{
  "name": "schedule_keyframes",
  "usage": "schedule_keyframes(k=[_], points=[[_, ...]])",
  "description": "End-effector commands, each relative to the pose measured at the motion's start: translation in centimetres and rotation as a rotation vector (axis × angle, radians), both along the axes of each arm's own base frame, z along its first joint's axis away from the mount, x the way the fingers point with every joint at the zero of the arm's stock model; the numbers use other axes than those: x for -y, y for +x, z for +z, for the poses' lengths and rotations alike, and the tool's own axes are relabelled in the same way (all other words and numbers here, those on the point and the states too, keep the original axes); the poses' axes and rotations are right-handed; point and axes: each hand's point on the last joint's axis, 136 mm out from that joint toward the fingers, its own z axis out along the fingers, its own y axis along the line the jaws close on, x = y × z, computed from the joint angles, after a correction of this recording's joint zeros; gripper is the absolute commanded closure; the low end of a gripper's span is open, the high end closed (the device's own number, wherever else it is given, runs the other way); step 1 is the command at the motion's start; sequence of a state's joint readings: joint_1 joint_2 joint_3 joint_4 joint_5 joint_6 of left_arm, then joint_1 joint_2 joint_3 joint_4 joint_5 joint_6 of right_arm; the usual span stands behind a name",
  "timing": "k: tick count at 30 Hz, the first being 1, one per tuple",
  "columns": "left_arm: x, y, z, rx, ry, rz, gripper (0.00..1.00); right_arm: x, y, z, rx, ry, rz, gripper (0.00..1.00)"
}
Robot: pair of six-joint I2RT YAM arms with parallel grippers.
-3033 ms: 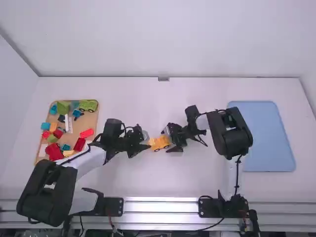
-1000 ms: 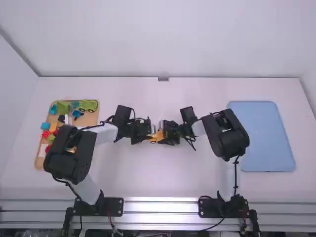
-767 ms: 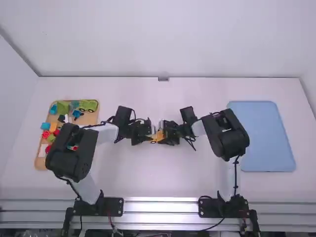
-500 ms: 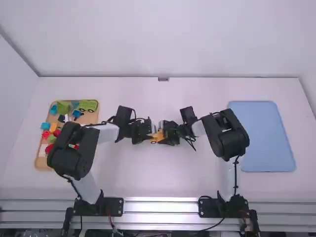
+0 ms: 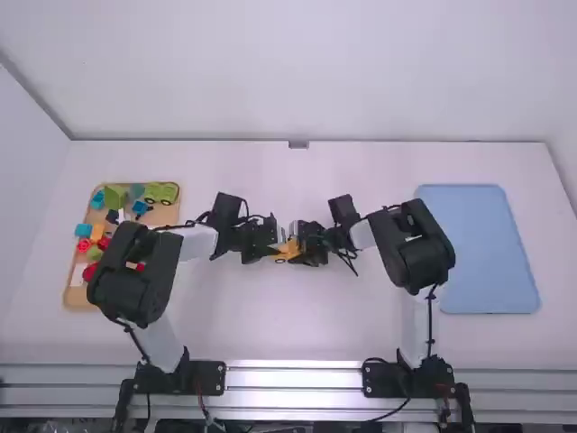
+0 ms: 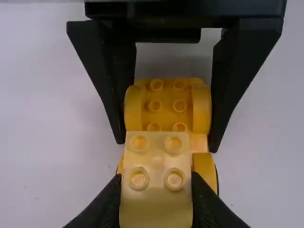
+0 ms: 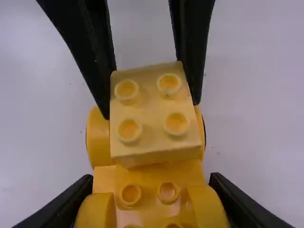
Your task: Assemble lego blocks to make yellow taxi
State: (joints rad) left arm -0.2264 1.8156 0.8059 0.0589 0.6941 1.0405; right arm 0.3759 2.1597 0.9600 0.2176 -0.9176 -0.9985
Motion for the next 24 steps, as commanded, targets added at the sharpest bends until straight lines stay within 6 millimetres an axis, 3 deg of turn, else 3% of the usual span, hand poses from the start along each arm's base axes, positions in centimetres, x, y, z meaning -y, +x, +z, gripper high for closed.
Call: schedule_keyframes(k=[1, 7, 14, 24], points=[[0.4, -0.7, -0.5, -0.040, -0.017, -0.015, 0.98, 0.8, -1.0, -2.0, -0.056, -0.065, -0.031, 0.51], [0.5, -0.8, -0.5, -0.042, -0.016, -0.019, 0.98, 0.8, -0.9, -1.9, -0.052, -0.064, -0.031, 0.51], [0.1, 0.8, 0.7, -0.092, 0.025, 0.046, 0.98, 0.8, -0.9, -2.0, -0.052, -0.067, -0.032, 0.50], [0.1, -1.0, 0.5, -0.138, 0.044, -0.027, 0.98, 0.8, -0.9, -2.0, -0.052, -0.067, -0.032, 0.51]])
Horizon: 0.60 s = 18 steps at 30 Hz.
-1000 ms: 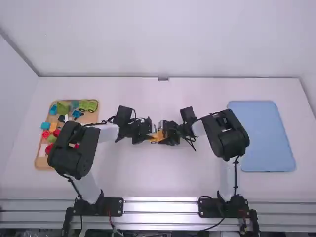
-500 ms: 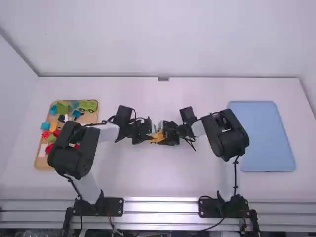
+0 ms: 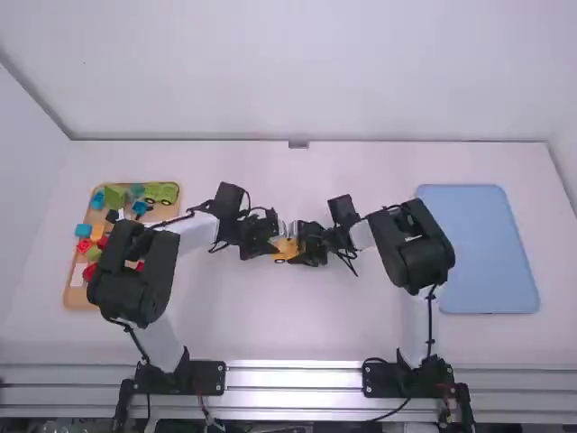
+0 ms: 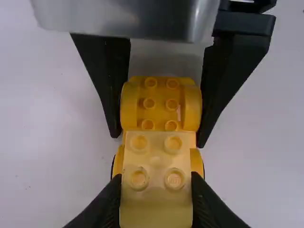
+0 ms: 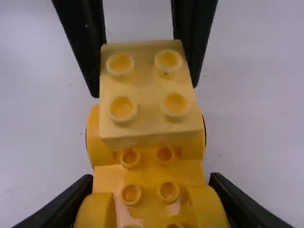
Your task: Assemble lego blocks to make yellow taxi
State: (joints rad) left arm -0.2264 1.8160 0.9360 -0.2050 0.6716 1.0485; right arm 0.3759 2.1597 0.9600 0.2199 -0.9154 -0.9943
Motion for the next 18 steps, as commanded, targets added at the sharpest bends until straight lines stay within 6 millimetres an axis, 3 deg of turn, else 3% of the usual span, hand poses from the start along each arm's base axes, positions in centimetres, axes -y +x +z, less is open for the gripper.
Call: schedule_keyframes(k=[1, 12, 18], points=[[0.37, -0.99, -0.71, -0.023, -0.008, -0.030, 0.98, 0.77, -0.96, -1.97, -0.051, -0.066, -0.028, 0.50], [0.29, -1.38, -1.45, -0.009, -0.012, -0.028, 0.98, 0.76, -0.98, -1.94, -0.053, -0.063, -0.027, 0.50], [0.43, -0.65, -1.21, 0.012, -0.020, -0.009, 0.98, 0.78, -1.04, -1.96, -0.056, -0.064, -0.027, 0.50]])
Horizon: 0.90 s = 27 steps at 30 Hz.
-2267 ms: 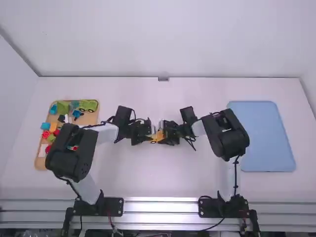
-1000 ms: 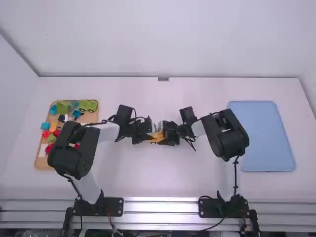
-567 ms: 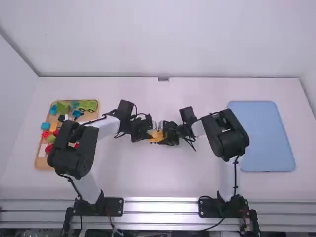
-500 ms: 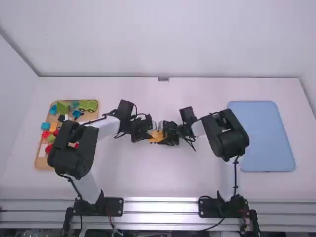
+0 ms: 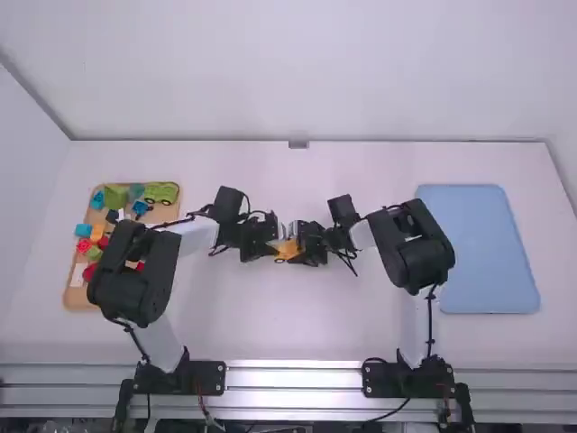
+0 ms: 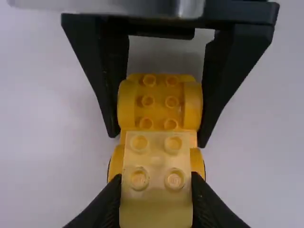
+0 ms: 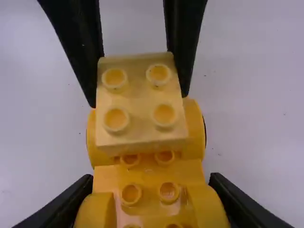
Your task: Assemble lego blocks to make yellow taxi
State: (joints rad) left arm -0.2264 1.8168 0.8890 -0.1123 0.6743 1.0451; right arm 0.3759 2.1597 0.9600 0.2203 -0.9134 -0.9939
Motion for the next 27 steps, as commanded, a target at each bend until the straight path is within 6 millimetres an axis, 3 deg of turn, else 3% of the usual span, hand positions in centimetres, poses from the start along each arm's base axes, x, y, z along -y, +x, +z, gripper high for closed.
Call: schedule_keyframes(k=[1, 13, 20, 27], points=[[0.4, -0.6, -0.6, -0.028, -0.011, -0.002, 0.98, 0.8, -1.1, -1.9, -0.056, -0.063, -0.026, 0.51], [0.7, -1.4, -0.9, -0.065, -0.004, -0.009, 0.98, 0.8, -1.1, -1.9, -0.056, -0.063, -0.026, 0.50], [0.7, -1.3, -1.9, -0.034, 0.088, -0.005, 0.98, 0.8, -1.1, -1.9, -0.056, -0.063, -0.026, 0.50], [0.1, -0.3, -1.3, -0.019, 0.070, 0.036, 0.98, 0.8, -1.1, -2.0, -0.056, -0.063, -0.027, 0.50]])
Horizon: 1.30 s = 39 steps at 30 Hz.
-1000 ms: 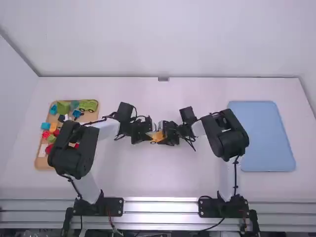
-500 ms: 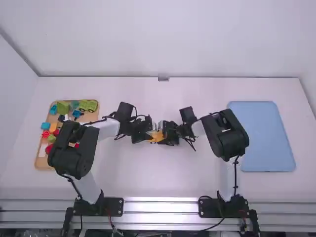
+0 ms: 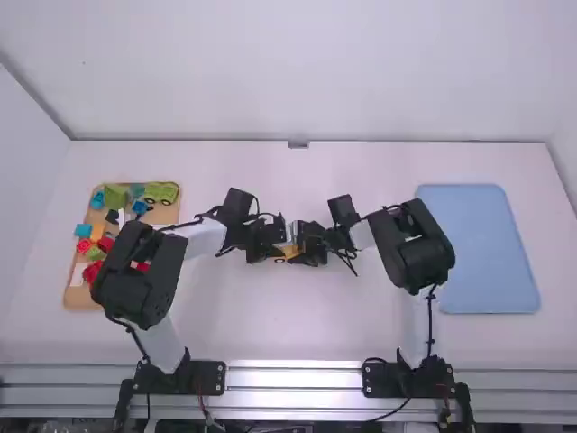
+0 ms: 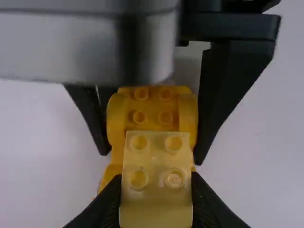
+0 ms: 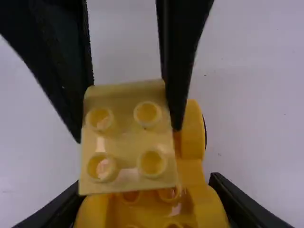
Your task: Assemble lego blocks to make yellow taxi
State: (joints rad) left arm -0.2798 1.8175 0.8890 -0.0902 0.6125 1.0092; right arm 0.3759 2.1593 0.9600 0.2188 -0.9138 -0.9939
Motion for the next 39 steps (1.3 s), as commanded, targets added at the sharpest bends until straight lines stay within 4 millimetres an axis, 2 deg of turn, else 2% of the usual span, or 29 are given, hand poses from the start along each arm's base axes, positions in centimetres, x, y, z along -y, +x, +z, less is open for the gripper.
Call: schedule_keyframes(k=[1, 9, 16, 27, 34, 35, 37, 38, 39], points=[[-1.1, 0.1, -0.7, -0.029, 0.023, 0.052, 0.98, 0.8, -1.0, -2.0, -0.055, -0.064, -0.027, 0.50], [-1.2, -0.7, -1.0, -0.054, 0.034, 0.046, 0.98, 0.8, -1.0, -1.9, -0.055, -0.063, -0.026, 0.50], [-2.2, -0.2, -1.6, -0.032, 0.013, 0.098, 0.98, 0.8, -1.0, -1.9, -0.055, -0.063, -0.026, 0.50], [-1.8, -1.3, -1.7, -0.059, 0.000, 0.064, 0.98, 0.7, -1.0, -1.9, -0.052, -0.062, -0.027, 0.49], [-2.1, -1.2, -1.9, -0.055, 0.014, 0.072, 0.98, 0.7, -1.0, -1.9, -0.052, -0.062, -0.026, 0.49], [-2.1, -1.1, -1.9, -0.054, 0.014, 0.072, 0.96, 0.7, -1.0, -1.9, -0.052, -0.062, -0.026, 0.48], [-2.1, -1.1, -1.8, -0.051, 0.013, 0.072, 0.83, 0.7, -1.0, -1.9, -0.053, -0.062, -0.027, 0.48], [-2.1, -1.1, -1.8, -0.051, 0.013, 0.072, 0.80, 0.7, -1.0, -1.9, -0.052, -0.062, -0.026, 0.48], [-2.1, -1.1, -1.8, -0.051, 0.014, 0.073, 0.63, 0.7, -1.0, -1.9, -0.052, -0.062, -0.026, 0.47]])
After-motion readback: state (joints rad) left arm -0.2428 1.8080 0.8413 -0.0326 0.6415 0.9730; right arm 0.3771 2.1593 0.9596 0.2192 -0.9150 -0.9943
